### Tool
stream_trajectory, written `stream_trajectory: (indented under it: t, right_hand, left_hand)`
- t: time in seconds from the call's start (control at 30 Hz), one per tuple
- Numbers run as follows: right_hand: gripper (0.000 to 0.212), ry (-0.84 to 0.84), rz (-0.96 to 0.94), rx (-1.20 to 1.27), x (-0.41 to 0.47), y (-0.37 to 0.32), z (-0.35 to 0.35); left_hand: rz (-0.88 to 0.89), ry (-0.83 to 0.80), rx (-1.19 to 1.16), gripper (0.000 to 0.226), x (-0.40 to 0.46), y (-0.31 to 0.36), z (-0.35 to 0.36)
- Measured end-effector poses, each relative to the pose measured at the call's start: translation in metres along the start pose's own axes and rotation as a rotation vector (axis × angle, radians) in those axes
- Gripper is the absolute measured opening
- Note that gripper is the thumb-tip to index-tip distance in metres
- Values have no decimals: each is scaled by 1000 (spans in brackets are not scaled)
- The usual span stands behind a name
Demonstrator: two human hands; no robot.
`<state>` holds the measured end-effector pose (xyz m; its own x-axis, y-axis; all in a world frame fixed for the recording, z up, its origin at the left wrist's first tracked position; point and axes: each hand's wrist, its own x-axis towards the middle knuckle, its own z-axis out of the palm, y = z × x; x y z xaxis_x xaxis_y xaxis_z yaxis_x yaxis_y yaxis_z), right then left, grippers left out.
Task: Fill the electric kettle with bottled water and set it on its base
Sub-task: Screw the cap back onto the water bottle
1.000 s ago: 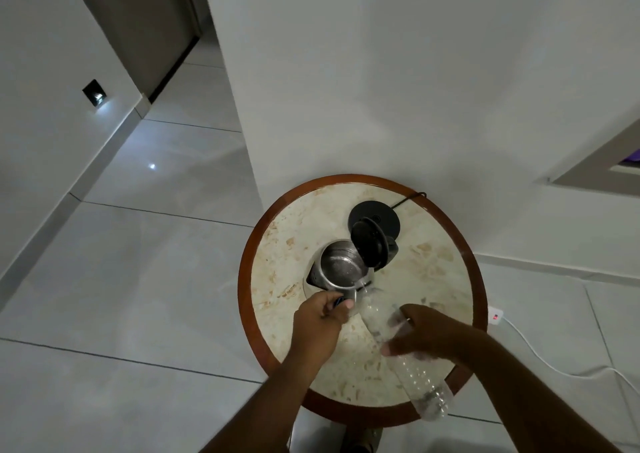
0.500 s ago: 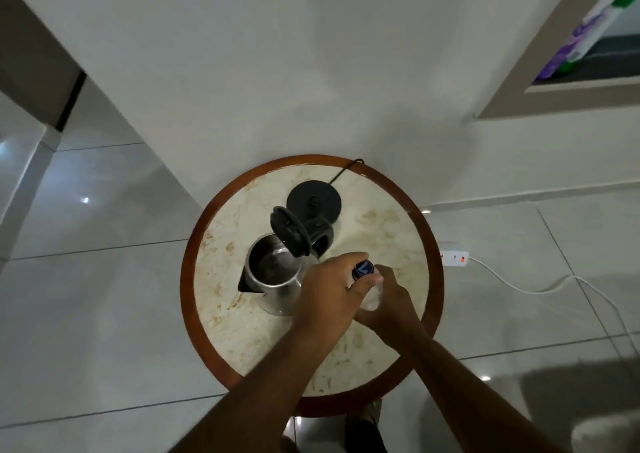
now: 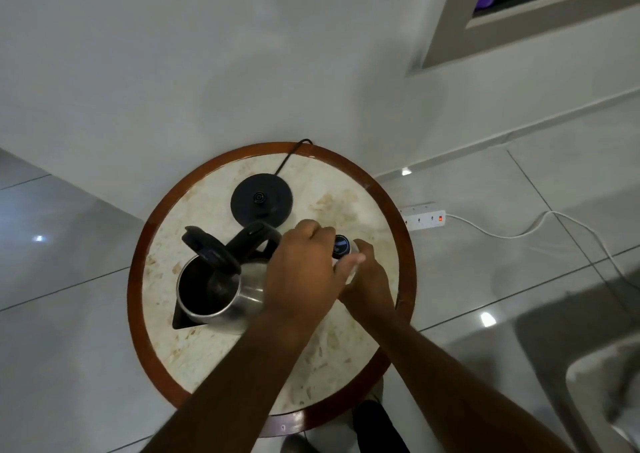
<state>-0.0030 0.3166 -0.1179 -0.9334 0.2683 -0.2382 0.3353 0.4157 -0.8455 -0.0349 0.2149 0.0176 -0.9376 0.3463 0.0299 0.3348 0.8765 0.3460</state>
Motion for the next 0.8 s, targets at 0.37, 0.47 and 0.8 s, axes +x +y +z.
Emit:
stream_trajectory:
  t: [0.37, 0.47, 0.8]
  right_hand:
    - [65, 77, -110, -105, -9, -11, -5]
    - [64, 44, -88, -73, -11, -9, -5]
    - [63, 42, -20, -78, -18, -13, -9]
  left_hand:
    - [41, -127, 160, 37, 14, 12, -11]
    - [-19, -149, 182, 36, 14, 15, -9]
    - [-32, -285, 236, 39, 14, 23, -18]
